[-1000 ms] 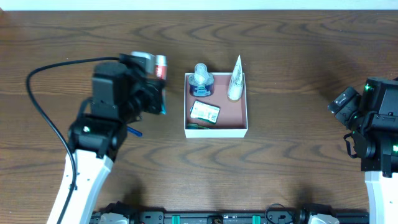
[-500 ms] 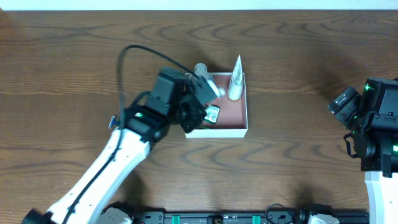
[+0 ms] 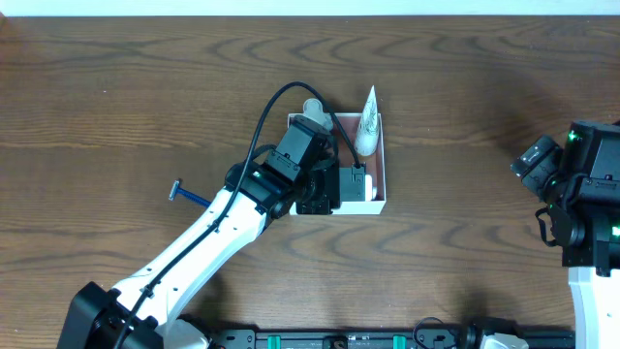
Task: Pack container
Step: 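Carry the Colgate tube over the box and lower it inside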
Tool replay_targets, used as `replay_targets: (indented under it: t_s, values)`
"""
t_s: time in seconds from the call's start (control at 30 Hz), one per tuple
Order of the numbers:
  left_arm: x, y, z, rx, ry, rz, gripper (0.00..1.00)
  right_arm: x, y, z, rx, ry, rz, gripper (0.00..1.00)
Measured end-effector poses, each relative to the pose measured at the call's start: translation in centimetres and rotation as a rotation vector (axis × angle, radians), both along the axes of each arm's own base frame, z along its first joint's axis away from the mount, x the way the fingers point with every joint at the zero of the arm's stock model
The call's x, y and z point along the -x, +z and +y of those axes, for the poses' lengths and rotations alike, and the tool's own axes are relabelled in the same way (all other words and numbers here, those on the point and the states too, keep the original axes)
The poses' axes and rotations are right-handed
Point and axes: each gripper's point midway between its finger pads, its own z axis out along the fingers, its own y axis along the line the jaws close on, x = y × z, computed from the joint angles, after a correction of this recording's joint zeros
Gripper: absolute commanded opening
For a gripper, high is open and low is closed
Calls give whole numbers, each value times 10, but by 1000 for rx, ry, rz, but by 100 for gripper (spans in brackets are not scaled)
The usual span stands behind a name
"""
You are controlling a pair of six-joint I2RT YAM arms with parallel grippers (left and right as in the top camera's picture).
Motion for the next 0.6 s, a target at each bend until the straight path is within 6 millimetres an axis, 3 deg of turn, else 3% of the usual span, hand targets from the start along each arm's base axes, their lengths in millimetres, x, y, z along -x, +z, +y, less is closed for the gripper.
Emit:
replay_targets:
  t_s: [0.3,0.4,0.47,0.6]
  values:
    - [-12,13,-9,50,6,-63,75,0,0,0,0,0,0,99]
    - [-13,26,-9,96,61,-53,89,0,0,0,0,0,0,99]
    - [-13,42,-6,144,142,-38,98,0,0,0,0,0,0,99]
    - [-19,78,24,239,466,-6,98,0,0,0,0,0,0,99]
